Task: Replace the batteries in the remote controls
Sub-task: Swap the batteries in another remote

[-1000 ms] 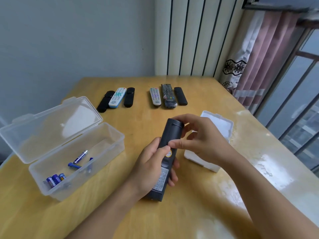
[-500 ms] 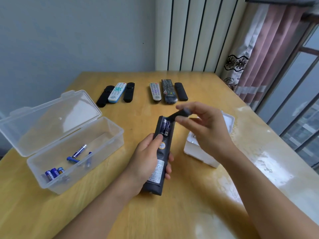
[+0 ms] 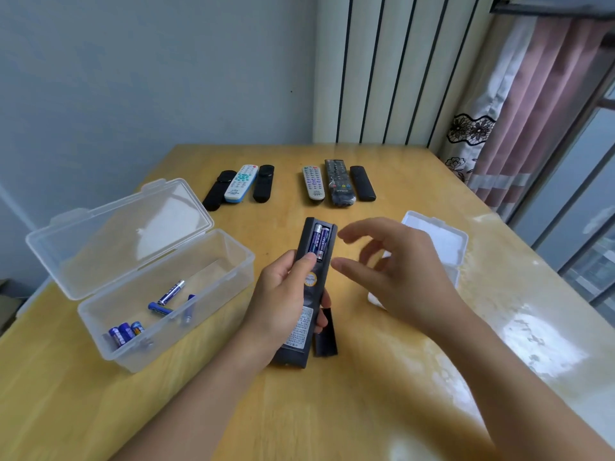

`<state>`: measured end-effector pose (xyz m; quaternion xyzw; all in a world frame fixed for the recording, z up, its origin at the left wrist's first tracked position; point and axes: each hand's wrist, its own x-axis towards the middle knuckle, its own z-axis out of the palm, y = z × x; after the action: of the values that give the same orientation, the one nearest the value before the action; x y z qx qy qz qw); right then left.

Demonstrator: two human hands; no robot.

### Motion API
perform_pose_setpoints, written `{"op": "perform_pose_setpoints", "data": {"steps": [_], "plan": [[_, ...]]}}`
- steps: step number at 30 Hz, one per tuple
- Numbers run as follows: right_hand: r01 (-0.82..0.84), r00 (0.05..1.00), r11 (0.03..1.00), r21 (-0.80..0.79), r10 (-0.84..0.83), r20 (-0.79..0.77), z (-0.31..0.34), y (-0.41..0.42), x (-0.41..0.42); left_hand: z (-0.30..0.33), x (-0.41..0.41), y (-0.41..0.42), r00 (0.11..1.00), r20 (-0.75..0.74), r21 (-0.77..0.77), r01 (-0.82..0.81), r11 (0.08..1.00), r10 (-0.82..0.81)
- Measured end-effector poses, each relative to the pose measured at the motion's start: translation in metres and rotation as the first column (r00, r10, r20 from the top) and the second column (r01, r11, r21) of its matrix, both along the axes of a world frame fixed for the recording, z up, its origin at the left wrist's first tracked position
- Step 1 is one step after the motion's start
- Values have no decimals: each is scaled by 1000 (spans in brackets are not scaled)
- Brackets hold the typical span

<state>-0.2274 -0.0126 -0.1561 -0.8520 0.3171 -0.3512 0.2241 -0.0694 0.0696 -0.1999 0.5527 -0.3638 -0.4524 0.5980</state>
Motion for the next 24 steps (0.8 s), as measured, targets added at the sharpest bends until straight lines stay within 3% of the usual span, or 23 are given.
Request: {"op": "perform_pose_setpoints", "data": {"steps": [4, 17, 24], "plan": [[31, 997, 996, -83, -26, 68, -8, 5, 9, -1, -8, 1, 997, 57, -44, 51, 998, -48], [86, 985, 996, -10, -84, 148, -4, -1, 26, 0, -14, 6, 953, 303, -58, 17, 998, 2], [56, 986, 998, 38, -61, 157, -8, -3, 27, 2, -10, 4, 965, 258, 31, 41, 999, -48]]}}
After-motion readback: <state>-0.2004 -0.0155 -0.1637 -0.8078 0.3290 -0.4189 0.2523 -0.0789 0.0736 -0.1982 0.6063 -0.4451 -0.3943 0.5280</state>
